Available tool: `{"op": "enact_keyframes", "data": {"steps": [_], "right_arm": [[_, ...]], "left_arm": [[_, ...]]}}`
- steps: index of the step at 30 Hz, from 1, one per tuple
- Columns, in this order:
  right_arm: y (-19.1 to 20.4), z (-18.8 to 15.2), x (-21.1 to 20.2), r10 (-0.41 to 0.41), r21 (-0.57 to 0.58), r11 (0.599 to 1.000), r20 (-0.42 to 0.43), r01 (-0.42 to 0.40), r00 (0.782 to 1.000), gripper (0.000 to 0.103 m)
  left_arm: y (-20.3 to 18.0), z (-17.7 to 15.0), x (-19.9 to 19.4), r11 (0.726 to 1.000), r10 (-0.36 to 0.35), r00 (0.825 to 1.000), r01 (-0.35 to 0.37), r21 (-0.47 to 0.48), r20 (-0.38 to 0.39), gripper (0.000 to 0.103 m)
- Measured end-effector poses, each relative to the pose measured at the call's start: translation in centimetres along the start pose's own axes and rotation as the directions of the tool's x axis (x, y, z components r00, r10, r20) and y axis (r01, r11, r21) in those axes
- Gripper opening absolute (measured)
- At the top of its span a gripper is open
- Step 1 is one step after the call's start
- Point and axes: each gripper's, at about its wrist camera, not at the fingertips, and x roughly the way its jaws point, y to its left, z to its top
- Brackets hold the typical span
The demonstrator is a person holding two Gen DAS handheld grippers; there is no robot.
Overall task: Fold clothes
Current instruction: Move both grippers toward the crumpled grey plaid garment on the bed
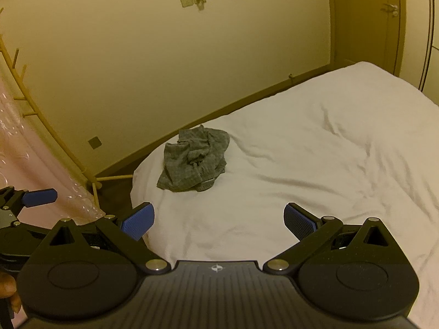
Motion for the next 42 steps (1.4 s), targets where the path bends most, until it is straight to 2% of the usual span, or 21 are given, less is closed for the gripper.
{"op": "enact_keyframes", "data": {"steps": [5,11,14,19,27,32,36,39,42], "right_arm": [[-1.5,-1.1,-1.8,0.012,0.009,1.000,0.005,-0.012,1.000,0.103],[0.2,0.1,1.5,-0.005,-0.003,1.000,-0.004,0.005,1.000,0.103],[-0.4,-0.4,2.6,0.007,-0.011,1.000,-0.002,-0.007,1.000,0.103],[0.0,-0.2,2.7,0.019,-0.026,0.999,-0.016,-0.019,1.000,0.103],[0.9,0.7,5.9,0.013,-0.027,1.000,-0.023,-0.014,1.000,0.103],[1.6,2.2,10.2,0.005,-0.014,1.000,-0.025,-0.005,1.000,0.103],[2.5,3.7,16.3,-0.024,-0.022,1.000,-0.049,0.023,0.998,0.102],[3.5,4.6,21.9,-0.042,-0.070,0.997,-0.074,0.037,0.996,0.091],[4.1,5.1,28.1,-0.054,-0.114,0.993,-0.135,0.039,0.989,0.081]], "left_arm": [[-0.4,0.2,0.2,1.000,0.006,1.000,-0.006,0.008,-0.010,0.102],[-0.4,0.1,0.5,1.000,0.008,1.000,-0.008,0.008,-0.020,0.102],[-0.4,0.1,0.8,1.000,0.011,1.000,-0.011,0.001,-0.027,0.102],[-0.1,-0.2,1.3,1.000,0.017,0.999,-0.017,-0.017,-0.039,0.102],[1.8,0.1,4.8,1.000,0.001,0.997,-0.002,-0.014,-0.075,0.102],[4.7,1.1,10.5,0.999,0.000,0.995,0.004,0.044,-0.095,0.102],[7.7,2.1,17.3,0.989,-0.001,0.994,0.017,0.146,-0.111,0.102],[9.9,2.7,23.0,0.972,-0.053,0.994,0.074,0.223,-0.096,0.102],[11.4,3.1,28.8,0.943,-0.139,0.981,0.172,0.284,-0.131,0.101]]}}
